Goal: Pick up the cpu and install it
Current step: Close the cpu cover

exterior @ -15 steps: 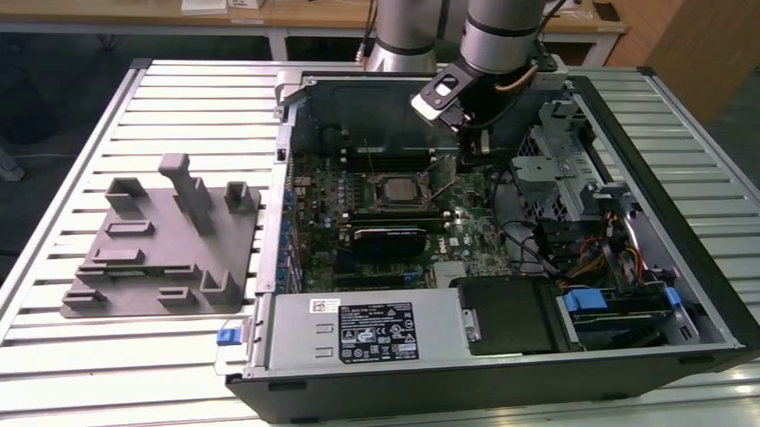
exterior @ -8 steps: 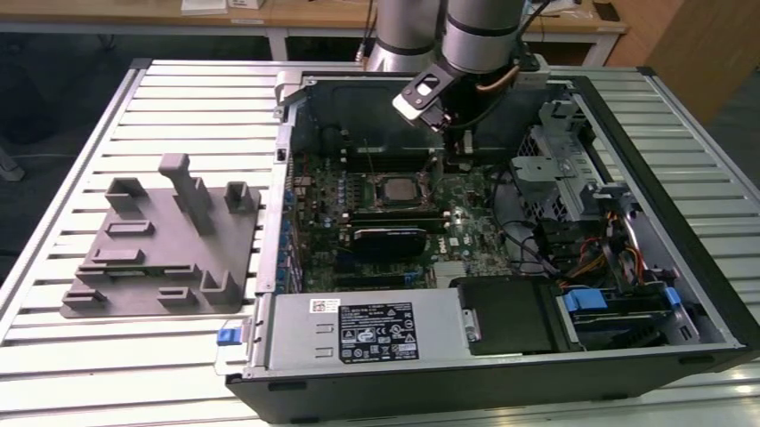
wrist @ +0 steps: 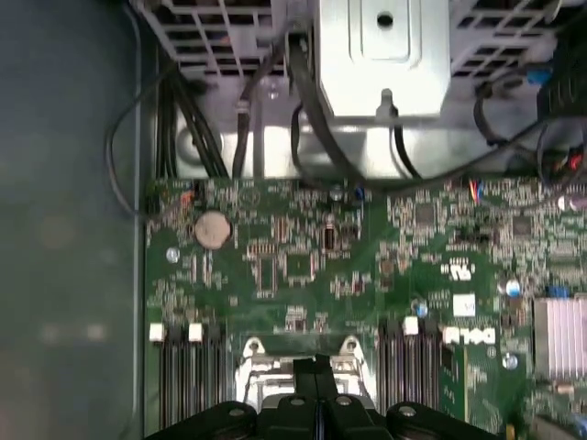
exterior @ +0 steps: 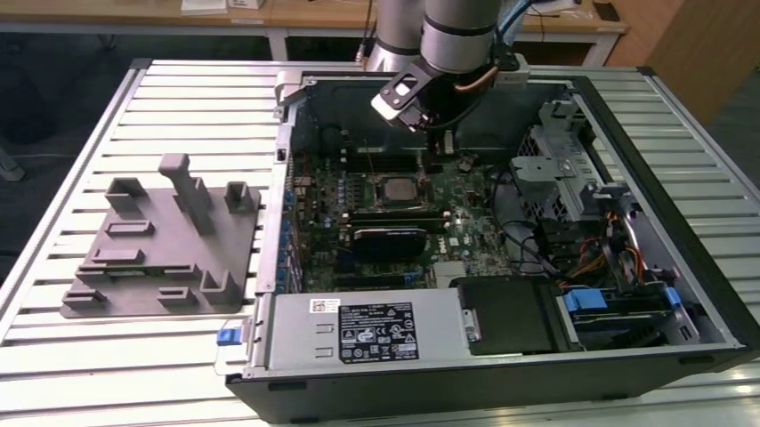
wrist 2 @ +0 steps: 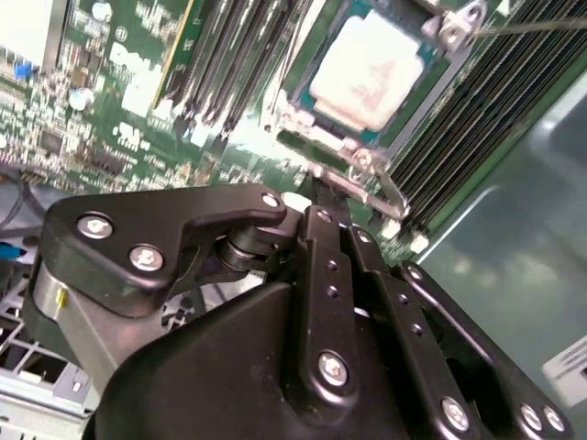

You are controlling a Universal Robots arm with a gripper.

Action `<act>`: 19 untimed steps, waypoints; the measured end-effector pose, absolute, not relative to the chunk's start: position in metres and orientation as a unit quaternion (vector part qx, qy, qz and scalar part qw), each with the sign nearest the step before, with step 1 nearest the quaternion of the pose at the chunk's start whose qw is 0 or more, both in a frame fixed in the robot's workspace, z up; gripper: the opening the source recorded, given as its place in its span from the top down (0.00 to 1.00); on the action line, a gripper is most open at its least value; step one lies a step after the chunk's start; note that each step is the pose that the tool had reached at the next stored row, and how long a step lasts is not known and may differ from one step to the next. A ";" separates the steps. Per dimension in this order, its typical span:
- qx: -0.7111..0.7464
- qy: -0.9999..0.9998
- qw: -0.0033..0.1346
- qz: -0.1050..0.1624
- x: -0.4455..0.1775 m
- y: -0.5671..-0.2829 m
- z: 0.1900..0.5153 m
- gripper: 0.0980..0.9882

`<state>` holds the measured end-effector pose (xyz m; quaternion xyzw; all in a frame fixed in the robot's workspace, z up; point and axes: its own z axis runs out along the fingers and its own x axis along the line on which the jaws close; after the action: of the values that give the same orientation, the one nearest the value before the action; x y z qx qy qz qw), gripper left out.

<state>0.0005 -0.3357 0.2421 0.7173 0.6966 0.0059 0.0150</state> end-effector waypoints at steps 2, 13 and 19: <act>0.717 0.697 0.015 0.006 -0.005 -0.336 0.242 0.99; 0.717 0.697 0.015 0.008 -0.045 -0.336 0.242 0.99; 0.717 0.697 0.015 0.008 -0.055 -0.336 0.240 0.99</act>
<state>-0.0552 -0.3357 0.2402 0.7173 0.6965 0.0077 0.0151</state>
